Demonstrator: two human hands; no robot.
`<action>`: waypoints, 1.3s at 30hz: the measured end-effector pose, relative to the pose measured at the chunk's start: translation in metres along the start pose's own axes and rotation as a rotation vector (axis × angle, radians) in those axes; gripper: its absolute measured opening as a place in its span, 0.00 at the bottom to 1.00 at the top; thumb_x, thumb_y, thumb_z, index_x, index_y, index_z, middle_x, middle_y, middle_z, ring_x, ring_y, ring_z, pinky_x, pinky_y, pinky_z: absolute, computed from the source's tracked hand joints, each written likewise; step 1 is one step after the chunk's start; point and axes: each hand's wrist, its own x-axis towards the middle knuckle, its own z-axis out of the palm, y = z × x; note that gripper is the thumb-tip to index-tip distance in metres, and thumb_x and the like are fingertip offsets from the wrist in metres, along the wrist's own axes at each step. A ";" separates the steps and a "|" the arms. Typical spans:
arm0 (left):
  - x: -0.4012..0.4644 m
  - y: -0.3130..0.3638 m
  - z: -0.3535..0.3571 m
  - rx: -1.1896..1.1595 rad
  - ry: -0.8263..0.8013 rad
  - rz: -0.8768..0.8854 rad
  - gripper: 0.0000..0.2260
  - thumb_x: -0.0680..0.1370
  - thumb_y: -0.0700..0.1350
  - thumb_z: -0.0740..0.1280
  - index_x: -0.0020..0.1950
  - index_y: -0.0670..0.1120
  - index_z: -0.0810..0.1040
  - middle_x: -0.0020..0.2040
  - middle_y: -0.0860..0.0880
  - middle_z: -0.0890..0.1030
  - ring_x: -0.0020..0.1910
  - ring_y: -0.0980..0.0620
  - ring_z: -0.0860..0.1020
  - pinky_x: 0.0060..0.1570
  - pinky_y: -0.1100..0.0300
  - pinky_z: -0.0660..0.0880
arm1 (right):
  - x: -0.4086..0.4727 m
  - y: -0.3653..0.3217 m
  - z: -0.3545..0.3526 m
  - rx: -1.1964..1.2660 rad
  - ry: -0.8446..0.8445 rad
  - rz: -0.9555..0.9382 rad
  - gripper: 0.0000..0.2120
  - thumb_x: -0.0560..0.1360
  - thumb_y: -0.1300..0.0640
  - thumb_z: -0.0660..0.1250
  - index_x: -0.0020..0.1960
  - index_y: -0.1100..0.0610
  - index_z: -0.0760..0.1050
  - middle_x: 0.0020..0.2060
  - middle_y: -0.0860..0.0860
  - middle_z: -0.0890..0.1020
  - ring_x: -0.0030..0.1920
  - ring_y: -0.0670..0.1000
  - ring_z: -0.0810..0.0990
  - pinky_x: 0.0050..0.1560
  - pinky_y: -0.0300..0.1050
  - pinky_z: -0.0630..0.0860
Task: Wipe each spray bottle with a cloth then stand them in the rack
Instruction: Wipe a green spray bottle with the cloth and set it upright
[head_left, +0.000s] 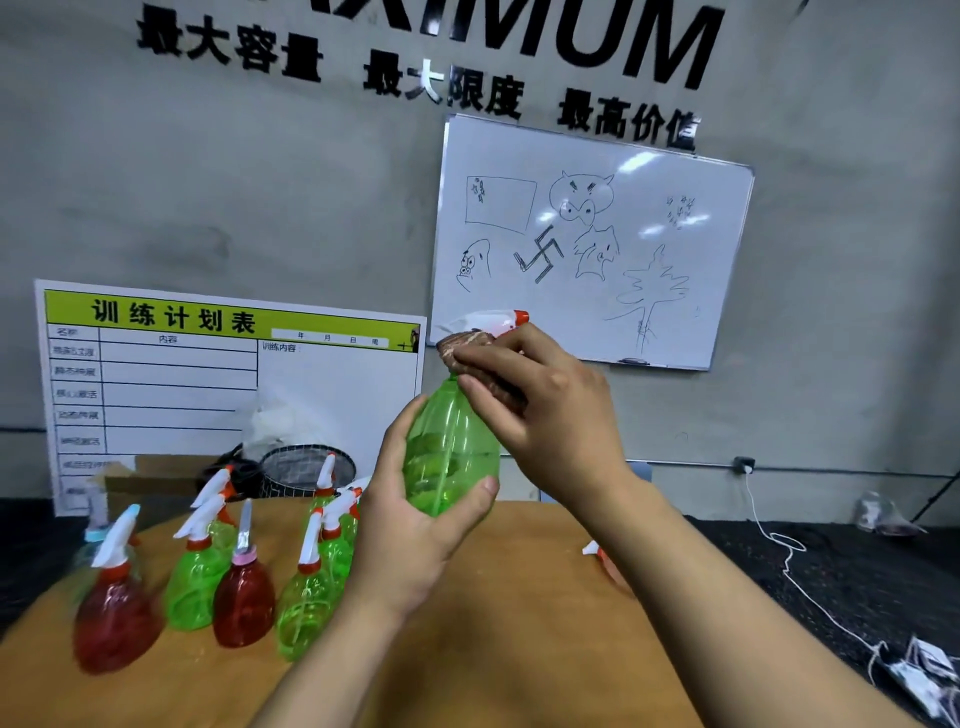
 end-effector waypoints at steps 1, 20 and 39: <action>-0.002 0.001 -0.001 0.014 0.003 -0.003 0.38 0.69 0.49 0.80 0.77 0.57 0.71 0.65 0.69 0.80 0.65 0.65 0.80 0.59 0.72 0.75 | 0.002 0.000 -0.003 0.014 0.059 0.004 0.11 0.80 0.48 0.71 0.60 0.47 0.86 0.48 0.45 0.82 0.43 0.50 0.83 0.36 0.50 0.79; 0.004 -0.009 0.023 -0.006 -0.022 0.019 0.38 0.66 0.48 0.80 0.75 0.59 0.71 0.62 0.74 0.79 0.61 0.69 0.80 0.54 0.77 0.74 | 0.008 0.042 0.010 -0.065 0.049 0.143 0.12 0.79 0.45 0.69 0.60 0.44 0.85 0.48 0.43 0.80 0.41 0.49 0.82 0.36 0.51 0.79; 0.005 -0.046 0.019 0.001 -0.040 -0.025 0.40 0.67 0.58 0.80 0.77 0.62 0.70 0.69 0.61 0.80 0.68 0.58 0.80 0.64 0.66 0.76 | -0.014 0.074 0.027 0.005 0.023 0.232 0.11 0.79 0.46 0.72 0.59 0.45 0.86 0.47 0.43 0.81 0.44 0.47 0.82 0.41 0.53 0.80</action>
